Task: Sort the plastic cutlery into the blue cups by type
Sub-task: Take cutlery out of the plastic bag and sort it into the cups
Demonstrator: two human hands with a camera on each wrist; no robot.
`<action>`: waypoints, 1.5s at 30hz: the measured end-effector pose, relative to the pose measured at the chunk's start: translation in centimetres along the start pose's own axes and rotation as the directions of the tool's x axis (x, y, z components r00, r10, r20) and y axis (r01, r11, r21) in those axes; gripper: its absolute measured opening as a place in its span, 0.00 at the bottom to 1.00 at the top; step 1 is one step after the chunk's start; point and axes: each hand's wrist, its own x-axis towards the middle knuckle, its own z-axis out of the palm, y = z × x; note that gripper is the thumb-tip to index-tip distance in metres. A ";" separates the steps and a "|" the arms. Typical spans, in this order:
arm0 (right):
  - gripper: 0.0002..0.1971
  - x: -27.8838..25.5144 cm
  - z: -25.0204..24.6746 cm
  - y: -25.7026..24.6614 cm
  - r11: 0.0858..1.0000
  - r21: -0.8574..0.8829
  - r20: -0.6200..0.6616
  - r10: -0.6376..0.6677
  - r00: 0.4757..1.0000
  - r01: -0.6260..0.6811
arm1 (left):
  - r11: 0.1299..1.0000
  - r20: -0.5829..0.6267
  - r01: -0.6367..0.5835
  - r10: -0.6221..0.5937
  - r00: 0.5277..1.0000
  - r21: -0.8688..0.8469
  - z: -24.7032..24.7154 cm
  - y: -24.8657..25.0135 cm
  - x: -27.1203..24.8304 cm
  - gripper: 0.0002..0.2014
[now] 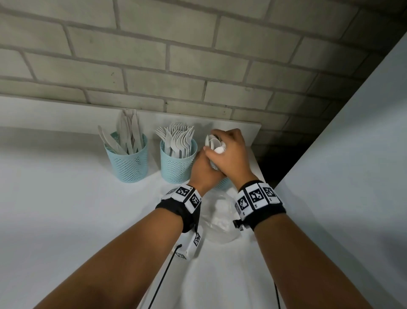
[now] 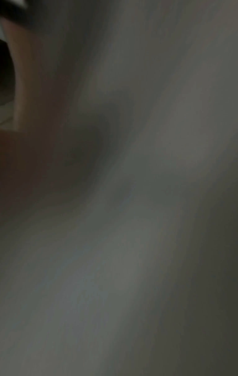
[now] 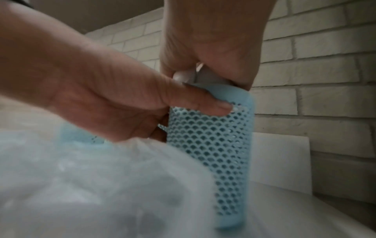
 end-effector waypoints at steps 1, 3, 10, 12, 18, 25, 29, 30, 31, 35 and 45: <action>0.23 0.0 -0.1 0.1 1.000 0.008 0.015 -0.022 1.000 0.022 | 1.000 -0.006 0.009 -0.009 1.000 -0.021 0.1 -0.1 0.0 0.34; 0.23 0.7 -0.6 0.5 0.999 0.032 0.059 0.042 0.997 -0.044 | 0.998 -0.004 0.035 -0.036 0.999 -0.048 0.1 -0.3 -0.1 0.39; 0.24 0.9 -0.1 -0.6 0.978 -0.184 0.153 -0.067 0.986 0.096 | 1.000 0.036 0.015 -0.015 0.999 0.026 -0.1 -0.8 0.2 0.39; 0.19 0.5 0.2 -0.3 0.984 -0.144 0.021 -0.101 0.995 0.103 | 1.000 0.035 0.020 -0.021 0.999 0.024 -0.1 -1.0 0.3 0.42; 0.15 1.4 -0.8 -0.5 0.978 0.106 -0.223 -0.155 0.962 0.182 | 0.999 0.056 0.043 -0.043 0.997 0.000 -0.3 -0.4 0.1 0.49; 0.36 0.5 -0.6 0.3 0.982 -0.188 0.047 -0.003 0.999 0.012 | 0.997 0.076 0.050 -0.054 0.996 0.052 -0.2 -0.9 0.3 0.47; 0.32 1.4 -0.7 0.0 0.962 -0.270 0.085 0.062 0.994 -0.037 | 0.999 0.070 0.043 -0.045 0.997 0.033 -0.2 -0.9 0.3 0.45; 0.32 1.8 -0.8 0.1 0.964 -0.261 0.102 0.087 0.991 -0.057 | 0.999 0.065 0.039 -0.041 0.997 0.022 -0.2 -1.0 0.4 0.46; 0.32 2.0 -0.8 0.1 0.964 -0.264 0.136 0.077 0.988 -0.039 | 0.999 0.063 0.037 -0.038 0.997 0.025 -0.2 -1.0 0.4 0.46; 0.23 2.2 -0.2 0.4 0.973 -0.222 0.132 -0.039 0.990 0.068 | 0.999 0.057 0.023 -0.025 0.998 0.033 -0.2 -1.0 0.4 0.46; 0.34 1.2 -0.2 2.6 0.903 0.411 -0.070 0.170 0.983 -0.127 | 0.999 0.043 0.000 -0.002 0.999 0.041 -0.2 -1.1 0.4 0.44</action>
